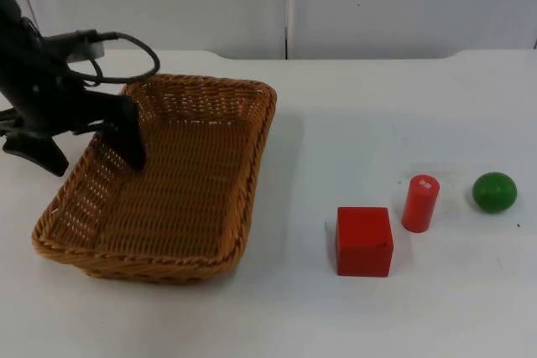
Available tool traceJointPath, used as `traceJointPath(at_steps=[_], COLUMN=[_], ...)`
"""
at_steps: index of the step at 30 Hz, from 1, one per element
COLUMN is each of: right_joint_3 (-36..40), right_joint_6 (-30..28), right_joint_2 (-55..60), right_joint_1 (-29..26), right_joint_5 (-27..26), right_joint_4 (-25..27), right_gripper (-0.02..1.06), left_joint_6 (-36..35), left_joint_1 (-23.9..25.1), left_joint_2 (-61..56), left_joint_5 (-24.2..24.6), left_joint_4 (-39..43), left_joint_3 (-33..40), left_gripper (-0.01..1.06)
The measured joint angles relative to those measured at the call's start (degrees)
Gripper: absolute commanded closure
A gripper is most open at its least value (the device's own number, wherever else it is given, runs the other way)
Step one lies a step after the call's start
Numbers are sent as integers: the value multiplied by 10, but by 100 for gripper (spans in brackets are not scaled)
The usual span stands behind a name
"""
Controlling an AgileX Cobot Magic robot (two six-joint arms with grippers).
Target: Pick up the basket with the left hand and place the object to the left of the red cylinder into the basket with the right hand.
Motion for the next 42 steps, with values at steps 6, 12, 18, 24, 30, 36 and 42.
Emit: traceJointPath(at_steps=[6, 12, 18, 24, 30, 36, 42], right_joint_3=[0, 0, 0, 0, 0, 0, 0], right_joint_6=[1, 3, 4, 5, 5, 5, 5], right_joint_2=[0, 0, 0, 0, 0, 0, 0], right_joint_1=[0, 0, 0, 0, 0, 0, 0], right_joint_5=[0, 0, 0, 0, 0, 0, 0], right_joint_4=[-2, -4, -4, -4, -4, -4, -4], right_gripper=[-1, -1, -1, -1, -1, -1, -1], left_joint_6=[-20, -22, -22, -22, -22, -28, -37], left_joint_1=[-11, -11, -11, -11, -11, -11, -13], left_joint_2=[5, 6, 6, 6, 6, 6, 6], left_joint_5=[-7, -10, -10, -10, -10, -10, -10], left_joint_4=[15, 23, 24, 24, 25, 21, 4], left_joint_3=[0, 0, 0, 0, 0, 0, 0], left_gripper=[0, 0, 0, 16, 43, 71, 97])
